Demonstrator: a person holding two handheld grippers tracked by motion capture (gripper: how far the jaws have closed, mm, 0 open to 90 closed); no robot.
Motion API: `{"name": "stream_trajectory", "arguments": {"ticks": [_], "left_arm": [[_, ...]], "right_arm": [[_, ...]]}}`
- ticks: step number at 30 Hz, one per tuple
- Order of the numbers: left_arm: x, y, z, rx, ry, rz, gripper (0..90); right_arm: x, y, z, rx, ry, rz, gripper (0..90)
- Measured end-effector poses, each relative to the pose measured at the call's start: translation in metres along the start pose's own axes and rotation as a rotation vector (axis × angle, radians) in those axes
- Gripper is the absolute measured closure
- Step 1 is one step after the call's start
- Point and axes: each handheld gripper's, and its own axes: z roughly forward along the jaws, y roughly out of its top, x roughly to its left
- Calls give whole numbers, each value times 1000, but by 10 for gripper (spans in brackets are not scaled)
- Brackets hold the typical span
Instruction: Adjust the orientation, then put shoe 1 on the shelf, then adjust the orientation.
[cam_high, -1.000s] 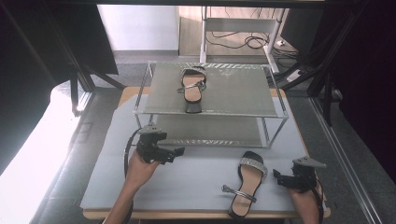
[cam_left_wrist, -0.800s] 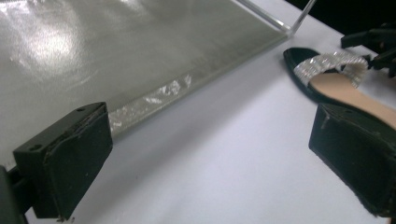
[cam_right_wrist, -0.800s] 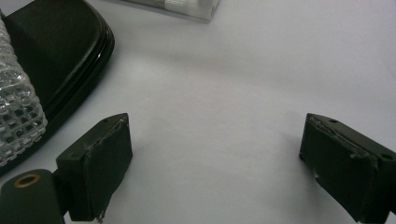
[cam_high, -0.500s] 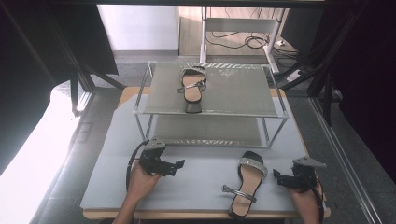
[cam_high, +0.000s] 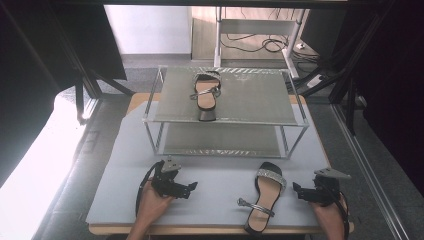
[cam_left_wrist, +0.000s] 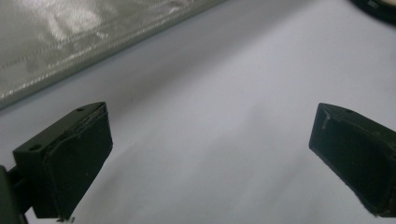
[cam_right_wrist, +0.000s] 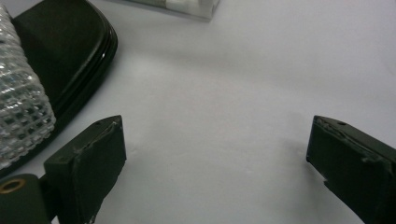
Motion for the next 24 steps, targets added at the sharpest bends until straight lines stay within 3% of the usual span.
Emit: {"name": "stream_trajectory", "arguments": {"ticks": [11,24], "left_arm": [[-6,-8,11,102,65,41,0],[-5,-8,11,105,65,37,0]], "right_arm": [[11,7,-2,6,48,-50,42],[26,18,5,15,54,-80,46]]}}
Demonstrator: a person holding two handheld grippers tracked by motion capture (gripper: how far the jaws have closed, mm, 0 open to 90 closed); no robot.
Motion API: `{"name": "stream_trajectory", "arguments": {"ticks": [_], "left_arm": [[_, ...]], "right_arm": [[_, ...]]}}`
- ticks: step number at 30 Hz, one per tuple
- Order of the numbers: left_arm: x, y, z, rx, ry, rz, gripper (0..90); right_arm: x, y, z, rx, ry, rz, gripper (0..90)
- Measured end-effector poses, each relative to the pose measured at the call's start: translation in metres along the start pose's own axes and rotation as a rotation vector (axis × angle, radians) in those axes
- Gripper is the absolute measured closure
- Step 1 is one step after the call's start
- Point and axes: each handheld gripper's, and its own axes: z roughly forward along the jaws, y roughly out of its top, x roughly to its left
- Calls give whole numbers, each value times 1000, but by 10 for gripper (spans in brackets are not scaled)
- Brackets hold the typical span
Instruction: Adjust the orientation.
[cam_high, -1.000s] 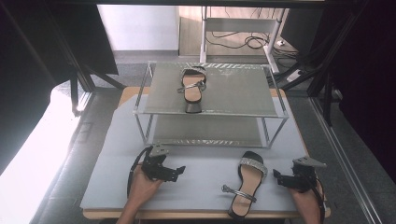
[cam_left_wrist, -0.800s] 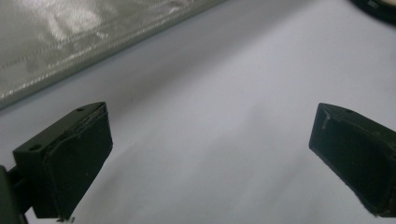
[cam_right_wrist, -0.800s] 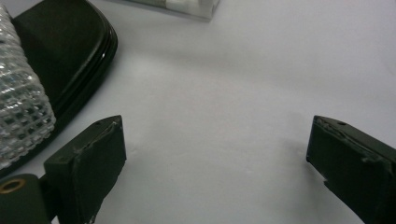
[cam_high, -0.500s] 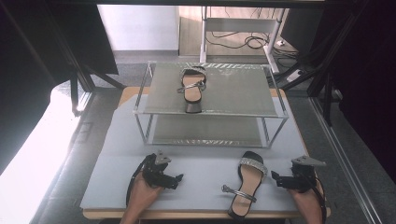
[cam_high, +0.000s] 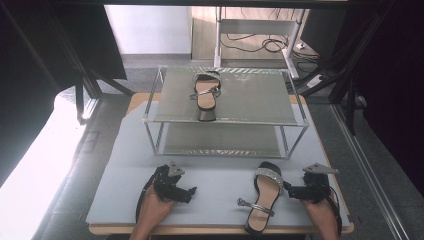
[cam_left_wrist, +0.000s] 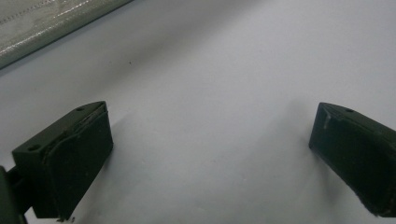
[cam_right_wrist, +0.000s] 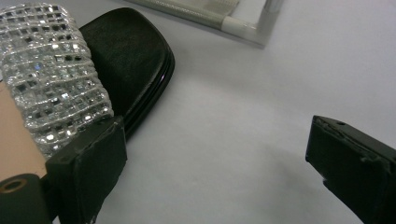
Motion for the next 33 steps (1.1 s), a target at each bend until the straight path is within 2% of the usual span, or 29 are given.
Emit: {"name": "stream_trajectory", "arguments": {"ticks": [13,17,27,33], "left_arm": [[0,0,0,-1,0,0,0],[0,0,0,-1,2,1,0],[0,0,0,-1,2,2,0],[0,0,0,-1,1,2,0]], "right_arm": [[22,27,24,-1,13,-28,90],[33,37,31,-2,18,-58,103],[62,59,46,-17,58,-92,119],[57,58,48,-31,101,-72,121]]}}
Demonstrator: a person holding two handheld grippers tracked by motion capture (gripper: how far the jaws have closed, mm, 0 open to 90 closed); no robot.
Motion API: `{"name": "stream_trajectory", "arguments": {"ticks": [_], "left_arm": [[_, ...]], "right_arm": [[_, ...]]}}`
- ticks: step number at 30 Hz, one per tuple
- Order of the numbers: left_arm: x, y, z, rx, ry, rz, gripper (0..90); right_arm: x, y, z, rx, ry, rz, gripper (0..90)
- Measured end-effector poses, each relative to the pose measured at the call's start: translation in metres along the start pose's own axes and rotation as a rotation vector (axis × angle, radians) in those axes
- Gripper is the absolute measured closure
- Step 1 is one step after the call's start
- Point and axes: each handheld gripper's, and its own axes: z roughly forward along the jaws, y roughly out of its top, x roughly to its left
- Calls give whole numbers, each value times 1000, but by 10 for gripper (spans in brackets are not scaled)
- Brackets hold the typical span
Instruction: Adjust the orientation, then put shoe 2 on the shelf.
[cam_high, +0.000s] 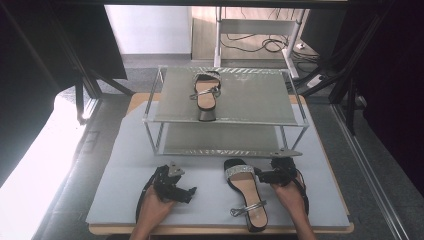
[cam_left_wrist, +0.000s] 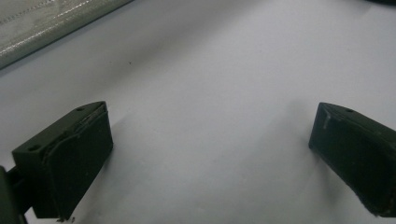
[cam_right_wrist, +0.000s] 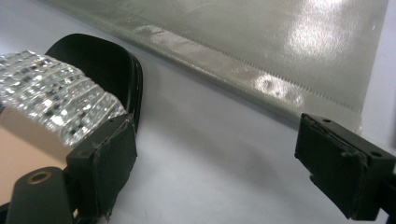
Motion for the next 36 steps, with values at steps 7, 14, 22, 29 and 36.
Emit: {"name": "stream_trajectory", "arguments": {"ticks": [7,14,22,29,36], "left_arm": [[0,0,0,0,1,0,0],[0,0,0,-1,1,0,0],[0,0,0,-1,0,0,0],[0,0,0,-1,0,0,0],[0,0,0,-1,1,0,0]], "right_arm": [[-7,-12,-10,-22,69,31,125],[-2,-17,-24,-53,132,21,125],[3,-17,-20,-45,220,11,125],[8,-11,-7,-14,284,67,188],[13,-4,10,-4,320,102,411]]}}
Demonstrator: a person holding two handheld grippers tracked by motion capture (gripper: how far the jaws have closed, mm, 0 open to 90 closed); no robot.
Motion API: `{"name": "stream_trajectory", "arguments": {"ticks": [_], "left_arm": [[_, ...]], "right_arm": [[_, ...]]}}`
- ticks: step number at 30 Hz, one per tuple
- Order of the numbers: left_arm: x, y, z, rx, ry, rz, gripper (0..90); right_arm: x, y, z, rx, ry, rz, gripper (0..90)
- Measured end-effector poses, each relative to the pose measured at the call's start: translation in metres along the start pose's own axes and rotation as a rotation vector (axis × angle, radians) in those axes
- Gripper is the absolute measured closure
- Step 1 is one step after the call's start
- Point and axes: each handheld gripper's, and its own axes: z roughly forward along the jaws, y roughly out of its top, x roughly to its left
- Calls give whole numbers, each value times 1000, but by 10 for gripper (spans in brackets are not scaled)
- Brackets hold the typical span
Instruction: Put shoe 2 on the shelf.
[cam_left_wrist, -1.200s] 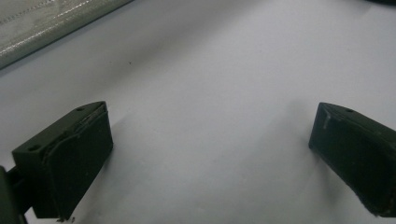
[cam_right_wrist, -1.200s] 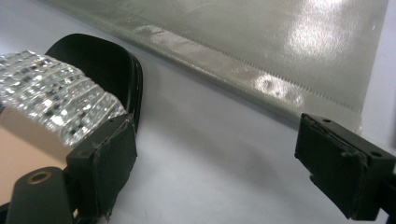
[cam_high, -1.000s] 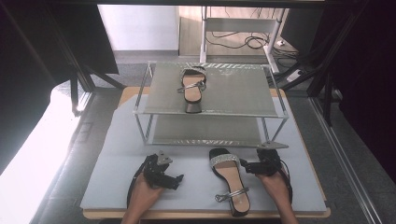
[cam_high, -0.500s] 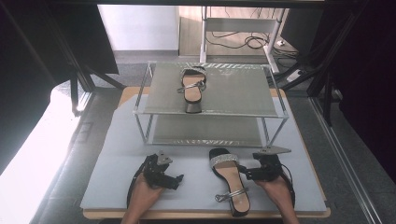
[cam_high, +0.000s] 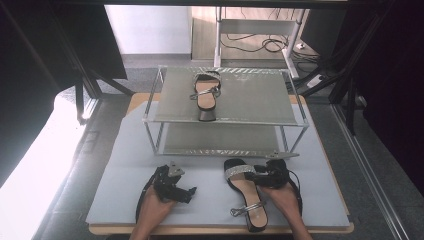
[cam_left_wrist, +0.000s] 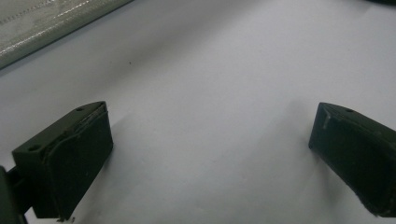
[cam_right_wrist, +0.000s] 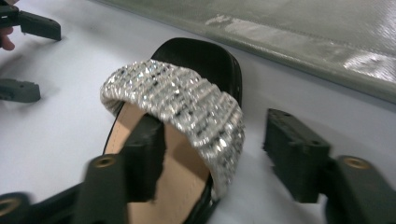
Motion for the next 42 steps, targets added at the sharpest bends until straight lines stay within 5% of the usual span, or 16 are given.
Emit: {"name": "stream_trajectory", "arguments": {"ticks": [4,13,24,42], "left_arm": [[0,0,0,0,0,0,0],[0,0,0,0,0,0,0],[0,0,0,0,-1,0,0],[0,0,0,1,0,-1,0]], "right_arm": [[1,2,7,9,1,13,556],[-1,5,4,30,-13,84,660],[-9,9,-12,37,10,204,679],[-4,25,-42,20,54,234,680]]}}
